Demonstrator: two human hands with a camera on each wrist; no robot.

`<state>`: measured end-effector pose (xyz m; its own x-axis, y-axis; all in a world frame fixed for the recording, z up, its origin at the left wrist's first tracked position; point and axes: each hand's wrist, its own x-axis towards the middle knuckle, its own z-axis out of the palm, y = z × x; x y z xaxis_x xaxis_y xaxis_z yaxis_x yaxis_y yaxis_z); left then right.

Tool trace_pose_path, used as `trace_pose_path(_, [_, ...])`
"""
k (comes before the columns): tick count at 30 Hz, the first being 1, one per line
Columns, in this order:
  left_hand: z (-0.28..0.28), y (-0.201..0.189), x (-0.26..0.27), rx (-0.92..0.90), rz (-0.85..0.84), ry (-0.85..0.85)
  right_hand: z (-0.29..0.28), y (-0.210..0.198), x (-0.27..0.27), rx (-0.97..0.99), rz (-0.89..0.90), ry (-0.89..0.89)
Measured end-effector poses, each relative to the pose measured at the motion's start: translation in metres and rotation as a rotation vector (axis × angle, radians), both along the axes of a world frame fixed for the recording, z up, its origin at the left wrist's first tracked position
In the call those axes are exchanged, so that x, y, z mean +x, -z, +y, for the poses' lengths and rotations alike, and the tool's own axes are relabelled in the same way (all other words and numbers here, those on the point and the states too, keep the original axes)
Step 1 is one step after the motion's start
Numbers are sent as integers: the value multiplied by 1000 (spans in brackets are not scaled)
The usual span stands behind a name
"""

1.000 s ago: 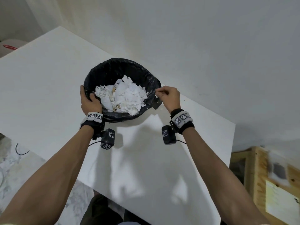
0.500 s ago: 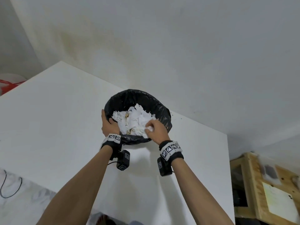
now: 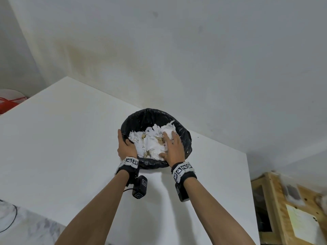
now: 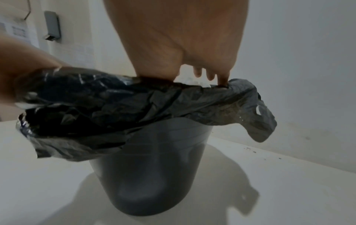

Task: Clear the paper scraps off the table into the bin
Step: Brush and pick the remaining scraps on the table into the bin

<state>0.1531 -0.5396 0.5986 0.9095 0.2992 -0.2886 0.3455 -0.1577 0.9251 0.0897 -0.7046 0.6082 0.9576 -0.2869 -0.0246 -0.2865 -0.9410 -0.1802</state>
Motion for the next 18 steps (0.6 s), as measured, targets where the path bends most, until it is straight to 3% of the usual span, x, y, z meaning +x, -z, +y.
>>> trace_pose_path(6, [-1, -2, 3, -7, -9, 11, -7, 11, 6, 17, 266, -78])
trace_pose_path(14, [2, -1, 6, -12, -4, 89, -13, 10, -12, 157, -178, -27])
trace_pose_path(18, [-1, -4, 0, -13, -7, 94, -15, 4, -31, 119, -296, 77])
